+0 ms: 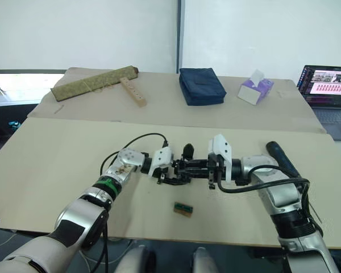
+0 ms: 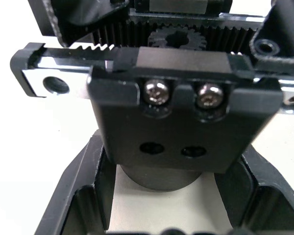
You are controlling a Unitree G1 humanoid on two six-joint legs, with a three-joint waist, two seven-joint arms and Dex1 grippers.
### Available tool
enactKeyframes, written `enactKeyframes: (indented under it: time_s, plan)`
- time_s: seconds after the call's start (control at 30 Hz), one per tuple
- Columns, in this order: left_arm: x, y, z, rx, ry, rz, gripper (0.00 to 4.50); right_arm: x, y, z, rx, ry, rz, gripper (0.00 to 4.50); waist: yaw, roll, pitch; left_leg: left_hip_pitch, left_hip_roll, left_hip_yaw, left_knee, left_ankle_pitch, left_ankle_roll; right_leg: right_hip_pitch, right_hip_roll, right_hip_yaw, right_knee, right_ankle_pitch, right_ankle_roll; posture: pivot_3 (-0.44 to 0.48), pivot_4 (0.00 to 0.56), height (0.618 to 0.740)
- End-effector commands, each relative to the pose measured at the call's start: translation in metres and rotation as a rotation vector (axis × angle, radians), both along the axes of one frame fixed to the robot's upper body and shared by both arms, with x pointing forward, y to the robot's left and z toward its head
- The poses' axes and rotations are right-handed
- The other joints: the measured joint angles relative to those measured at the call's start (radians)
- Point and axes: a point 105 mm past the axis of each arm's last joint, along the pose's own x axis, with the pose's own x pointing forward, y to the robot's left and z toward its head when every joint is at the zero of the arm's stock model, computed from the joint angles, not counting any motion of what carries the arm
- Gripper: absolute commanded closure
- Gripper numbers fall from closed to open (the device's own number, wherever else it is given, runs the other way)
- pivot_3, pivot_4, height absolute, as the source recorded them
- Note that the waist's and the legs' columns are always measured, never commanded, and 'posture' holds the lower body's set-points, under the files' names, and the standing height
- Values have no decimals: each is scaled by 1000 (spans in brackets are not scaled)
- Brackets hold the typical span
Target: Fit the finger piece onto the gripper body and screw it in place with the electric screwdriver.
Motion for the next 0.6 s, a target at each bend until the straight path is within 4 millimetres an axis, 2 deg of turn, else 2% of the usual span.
enactKeyframes:
  time_s: [0.03, 0.23, 0.37, 0.6]
  plan:
    - [4, -4, 15, -48, -29, -3, 2228, -1, -18, -63, -234, 261, -76, 4167, -1, 0, -1, 0, 0, 0, 0, 0, 0, 0, 0, 0, 0, 0, 0, 0, 150, 738]
    - [4, -4, 15, -43, -23, -2, 2228, 4, -30, -75, -402, 269, -101, 4167, -1, -1, -12, 1, 0, 0, 0, 0, 0, 0, 0, 0, 0, 0, 0, 0, 150, 738]
    - [5, -6, 14, -43, -16, 4, 2228, -1, -31, -79, -376, 277, -127, 4167, -1, -1, -19, 1, 0, 0, 0, 0, 0, 1, 0, 0, 0, 0, 0, 0, 150, 738]
    - [6, -7, 16, -49, -8, 12, 2228, 2, -34, -84, -377, 198, -206, 4167, -1, -3, -25, 2, 0, 0, -1, -1, 1, 2, 0, 0, -1, -1, -1, 0, 150, 738]
